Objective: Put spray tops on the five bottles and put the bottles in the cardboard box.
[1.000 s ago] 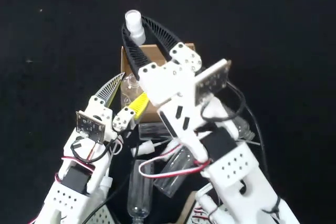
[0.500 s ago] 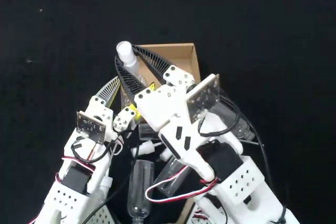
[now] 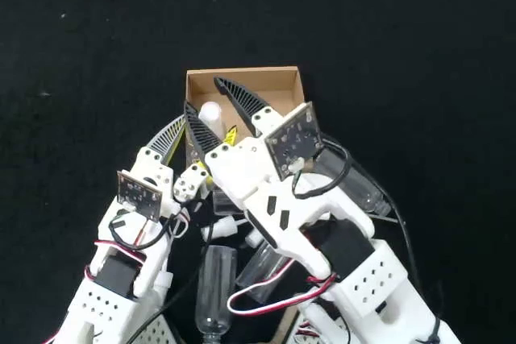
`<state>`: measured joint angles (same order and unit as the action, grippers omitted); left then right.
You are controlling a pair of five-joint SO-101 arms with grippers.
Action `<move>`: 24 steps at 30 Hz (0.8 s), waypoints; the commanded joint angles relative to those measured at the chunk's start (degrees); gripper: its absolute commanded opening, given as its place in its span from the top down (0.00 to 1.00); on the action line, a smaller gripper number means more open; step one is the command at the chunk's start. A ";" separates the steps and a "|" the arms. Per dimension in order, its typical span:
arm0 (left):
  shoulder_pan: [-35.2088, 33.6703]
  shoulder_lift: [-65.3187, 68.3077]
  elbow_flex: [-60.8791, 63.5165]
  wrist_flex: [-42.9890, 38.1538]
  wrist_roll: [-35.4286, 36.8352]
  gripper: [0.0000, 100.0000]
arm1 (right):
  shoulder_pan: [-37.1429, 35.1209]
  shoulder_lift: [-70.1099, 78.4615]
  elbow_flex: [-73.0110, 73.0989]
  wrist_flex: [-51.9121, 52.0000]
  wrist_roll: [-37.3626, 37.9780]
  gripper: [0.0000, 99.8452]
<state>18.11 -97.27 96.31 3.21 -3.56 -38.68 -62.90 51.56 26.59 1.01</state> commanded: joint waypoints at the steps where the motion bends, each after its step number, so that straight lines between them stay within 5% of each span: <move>1: -0.13 -0.88 -1.19 0.18 0.35 0.97 | -0.44 -1.36 -6.46 3.43 0.35 0.84; 5: -0.13 -0.88 -1.19 0.18 0.09 0.97 | 0.88 -1.36 -9.63 5.19 0.35 0.86; 9: -0.13 -0.88 -1.19 0.18 0.00 0.97 | 1.23 -1.27 -9.80 5.54 0.44 0.99; 24: -0.22 -0.88 -1.19 0.18 0.00 0.97 | 1.23 -0.92 -10.59 8.70 0.53 0.99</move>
<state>17.93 -97.27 96.31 3.21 -3.56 -38.33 -62.99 41.27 36.62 1.01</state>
